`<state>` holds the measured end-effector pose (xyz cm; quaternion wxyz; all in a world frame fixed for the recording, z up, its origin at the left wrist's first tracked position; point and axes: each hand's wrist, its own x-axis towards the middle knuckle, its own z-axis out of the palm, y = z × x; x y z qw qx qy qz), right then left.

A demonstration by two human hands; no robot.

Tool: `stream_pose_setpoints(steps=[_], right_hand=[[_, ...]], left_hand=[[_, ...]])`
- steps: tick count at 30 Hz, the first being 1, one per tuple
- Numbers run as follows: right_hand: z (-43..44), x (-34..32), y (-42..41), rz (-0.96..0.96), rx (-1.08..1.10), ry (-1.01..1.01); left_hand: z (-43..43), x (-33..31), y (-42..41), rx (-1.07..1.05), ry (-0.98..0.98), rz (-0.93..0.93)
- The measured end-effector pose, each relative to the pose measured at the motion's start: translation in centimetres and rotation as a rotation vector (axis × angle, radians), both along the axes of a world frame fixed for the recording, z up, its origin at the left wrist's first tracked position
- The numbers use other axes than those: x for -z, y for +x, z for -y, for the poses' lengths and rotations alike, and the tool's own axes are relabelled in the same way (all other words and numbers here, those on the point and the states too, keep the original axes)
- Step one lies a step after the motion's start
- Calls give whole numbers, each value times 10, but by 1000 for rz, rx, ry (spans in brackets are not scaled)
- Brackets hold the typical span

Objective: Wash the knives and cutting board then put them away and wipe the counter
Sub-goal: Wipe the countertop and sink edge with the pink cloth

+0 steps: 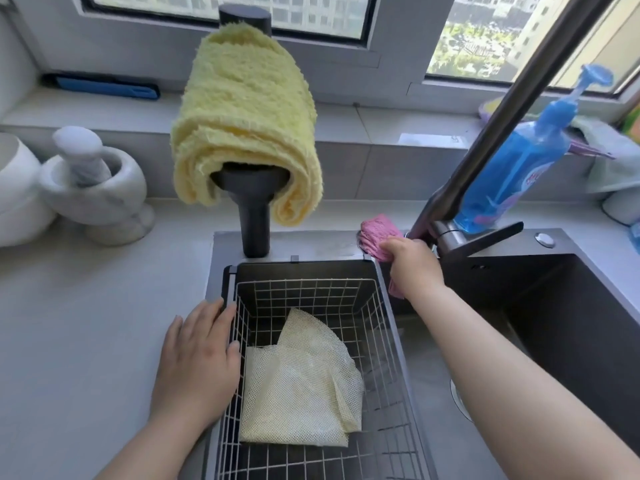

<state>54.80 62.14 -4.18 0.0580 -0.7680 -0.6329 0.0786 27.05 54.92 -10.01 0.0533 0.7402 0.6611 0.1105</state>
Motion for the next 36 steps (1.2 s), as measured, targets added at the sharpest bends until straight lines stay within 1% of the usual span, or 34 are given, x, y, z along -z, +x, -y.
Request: stream_pose_setpoints(steps=[4,7,9,11,14,16,18,20,23,25,27,28,29,31,36], right_hand=[[-32,-18,-18,-49,-14,-159],[-35,-12,-39,-88,-141,-84],[-29,-5,-59,-110,-296,-41],[-26,-1,-70,-79,-427,-32],[-35,0,-64,-75,-474,-53],[-43,0,-48,-77,-423,-94],[-47,-2,-25,-77,-285,-96],[-46,-2,-7,-6,-135,-81],[-38,4,-4,47,64,-63],[-31,9,-12,77,90,-71],[-17,11,-11,128,61,-53],[-9,11,-7,140,48,-51],[-1,10,-3,140,44,-50],[10,8,0,130,53,-50],[-20,-6,-18,212,68,-141]], left_hand=[[-1,-1,3,-3,3,19],[-1,-2,3,-23,-22,49],[-1,-1,4,-15,-16,31],[-2,-2,4,-10,-9,27],[-1,-2,4,-15,-2,37],[-1,-3,3,-17,-13,51],[-1,-3,2,-4,-31,38],[-1,-4,2,12,-30,27],[0,-7,2,-14,-69,78],[0,-7,2,-19,-73,82],[1,-5,1,9,-113,46],[0,-4,0,25,-100,29],[-1,-3,-1,30,-74,18],[1,-2,0,15,-88,30],[1,-5,3,-12,-50,38]])
